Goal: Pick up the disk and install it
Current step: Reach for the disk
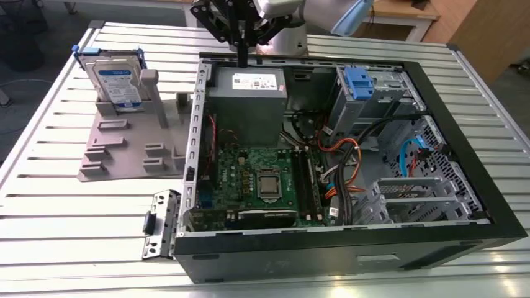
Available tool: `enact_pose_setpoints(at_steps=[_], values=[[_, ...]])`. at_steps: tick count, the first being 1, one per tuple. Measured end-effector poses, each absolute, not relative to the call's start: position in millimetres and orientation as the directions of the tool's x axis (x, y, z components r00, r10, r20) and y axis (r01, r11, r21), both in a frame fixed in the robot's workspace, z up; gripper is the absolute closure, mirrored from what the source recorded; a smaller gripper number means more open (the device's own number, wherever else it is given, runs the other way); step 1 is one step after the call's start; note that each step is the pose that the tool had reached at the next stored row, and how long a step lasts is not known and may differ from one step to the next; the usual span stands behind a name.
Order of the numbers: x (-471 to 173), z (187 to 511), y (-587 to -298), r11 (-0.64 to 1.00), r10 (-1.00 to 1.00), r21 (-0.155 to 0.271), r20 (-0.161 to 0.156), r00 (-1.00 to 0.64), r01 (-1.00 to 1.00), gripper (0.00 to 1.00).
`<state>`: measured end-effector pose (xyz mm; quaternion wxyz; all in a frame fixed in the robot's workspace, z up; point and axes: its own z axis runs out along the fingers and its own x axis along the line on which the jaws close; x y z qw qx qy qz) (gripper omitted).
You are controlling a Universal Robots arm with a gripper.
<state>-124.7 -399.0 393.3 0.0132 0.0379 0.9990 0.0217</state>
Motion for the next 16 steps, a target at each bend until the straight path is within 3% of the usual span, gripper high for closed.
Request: enact_pose_setpoints(at_steps=[16], values=[[-159,393,-399,0.996,0.076,0.044,-0.026,-0.997,0.075,0.90]])
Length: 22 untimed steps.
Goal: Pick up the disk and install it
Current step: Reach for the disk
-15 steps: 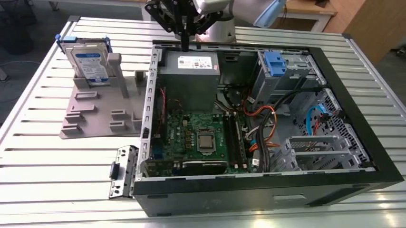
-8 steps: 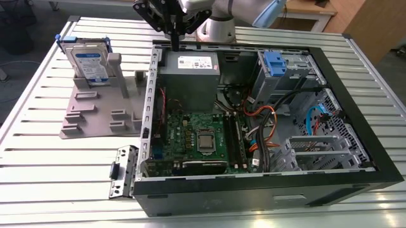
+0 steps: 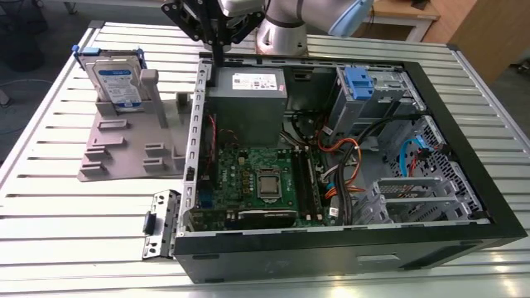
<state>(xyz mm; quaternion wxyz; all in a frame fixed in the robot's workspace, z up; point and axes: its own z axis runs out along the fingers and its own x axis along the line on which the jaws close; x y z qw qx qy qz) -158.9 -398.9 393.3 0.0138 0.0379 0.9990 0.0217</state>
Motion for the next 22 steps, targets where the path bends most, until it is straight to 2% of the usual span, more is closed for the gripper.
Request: enact_pose_setpoints(at_steps=[22], values=[[-171,393,-399,0.996,0.076,0.045,-0.026,-0.997,0.075,0.90]])
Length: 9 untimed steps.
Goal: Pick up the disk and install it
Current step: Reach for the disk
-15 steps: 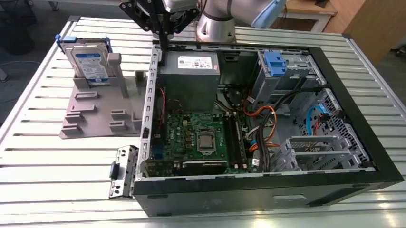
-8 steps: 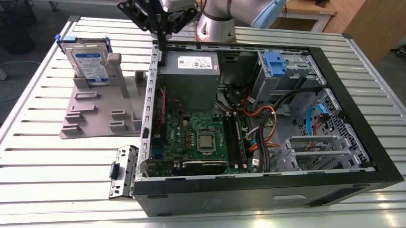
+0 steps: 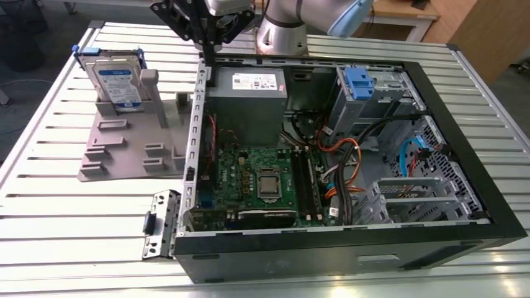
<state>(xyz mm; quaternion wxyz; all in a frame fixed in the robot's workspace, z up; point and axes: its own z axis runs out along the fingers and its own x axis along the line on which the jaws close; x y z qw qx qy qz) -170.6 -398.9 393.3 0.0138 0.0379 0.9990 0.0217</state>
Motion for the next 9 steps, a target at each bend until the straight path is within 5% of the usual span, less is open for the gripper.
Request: enact_pose_setpoints(at_steps=[9], values=[[-173.7,393.3,-399.0,0.996,0.076,0.044,-0.026,-0.997,0.075,0.90]])
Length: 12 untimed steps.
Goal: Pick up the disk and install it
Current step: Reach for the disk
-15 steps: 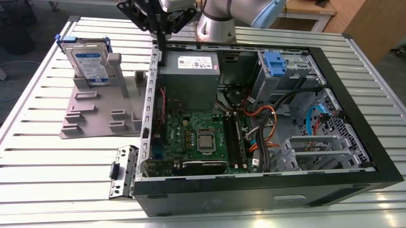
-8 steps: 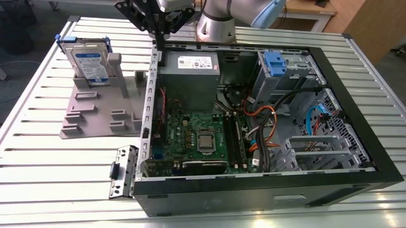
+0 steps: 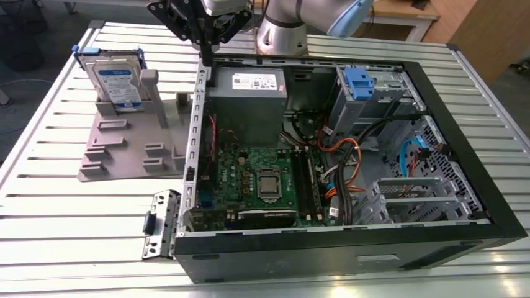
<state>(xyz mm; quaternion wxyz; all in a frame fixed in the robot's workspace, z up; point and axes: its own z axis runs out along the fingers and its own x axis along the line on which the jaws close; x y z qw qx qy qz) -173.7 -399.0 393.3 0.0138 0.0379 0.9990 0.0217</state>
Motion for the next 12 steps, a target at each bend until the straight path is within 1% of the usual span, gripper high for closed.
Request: enact_pose_setpoints(at_steps=[12], values=[[-180.6,393.3,-398.9,0.996,0.076,0.044,-0.026,-0.997,0.075,0.90]])
